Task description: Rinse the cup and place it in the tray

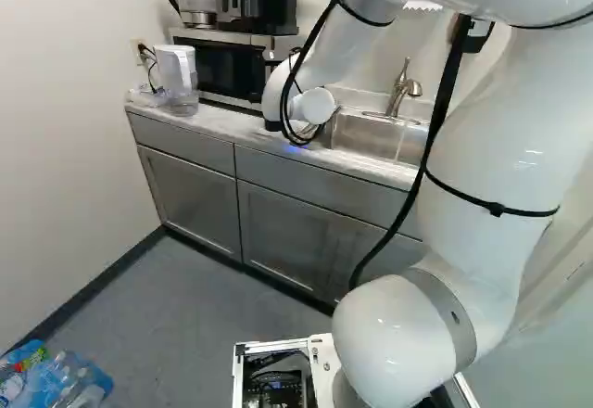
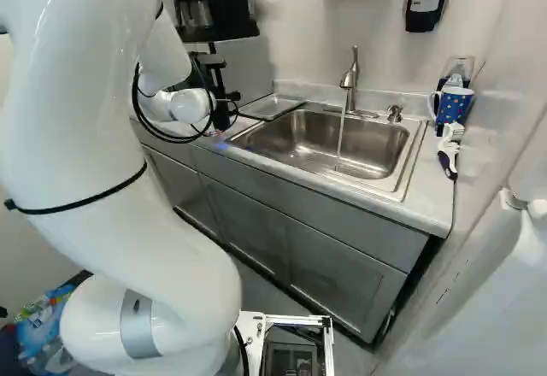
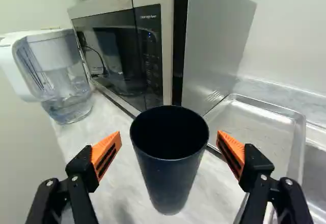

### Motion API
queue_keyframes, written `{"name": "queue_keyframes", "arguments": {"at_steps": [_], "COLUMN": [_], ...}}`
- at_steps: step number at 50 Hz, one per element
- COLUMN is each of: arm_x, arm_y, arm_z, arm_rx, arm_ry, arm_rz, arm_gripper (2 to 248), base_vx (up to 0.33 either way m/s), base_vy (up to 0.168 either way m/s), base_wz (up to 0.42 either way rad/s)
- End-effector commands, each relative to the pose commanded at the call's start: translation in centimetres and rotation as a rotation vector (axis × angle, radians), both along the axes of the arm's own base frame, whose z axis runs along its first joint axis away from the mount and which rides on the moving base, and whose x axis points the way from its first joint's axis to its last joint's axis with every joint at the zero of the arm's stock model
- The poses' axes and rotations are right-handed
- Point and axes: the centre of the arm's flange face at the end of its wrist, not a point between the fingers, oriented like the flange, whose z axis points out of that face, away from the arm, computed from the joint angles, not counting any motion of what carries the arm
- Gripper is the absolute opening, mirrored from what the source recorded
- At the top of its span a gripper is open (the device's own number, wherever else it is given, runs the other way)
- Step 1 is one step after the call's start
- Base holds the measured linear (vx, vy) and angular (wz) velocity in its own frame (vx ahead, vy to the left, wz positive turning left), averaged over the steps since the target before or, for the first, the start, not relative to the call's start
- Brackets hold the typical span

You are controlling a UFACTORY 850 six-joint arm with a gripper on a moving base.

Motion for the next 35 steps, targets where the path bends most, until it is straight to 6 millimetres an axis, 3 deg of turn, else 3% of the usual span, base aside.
{"name": "queue_keyframes", "arguments": {"at_steps": [35], "arm_x": [-0.09], "arm_y": [-0.02], "arm_z": [-0.42], "arm_rx": [-0.011], "arm_ry": [0.047], "arm_rz": [0.000], "arm_gripper": [247], "base_vx": [0.000], "base_vy": [0.000], "base_wz": [0.000]}}
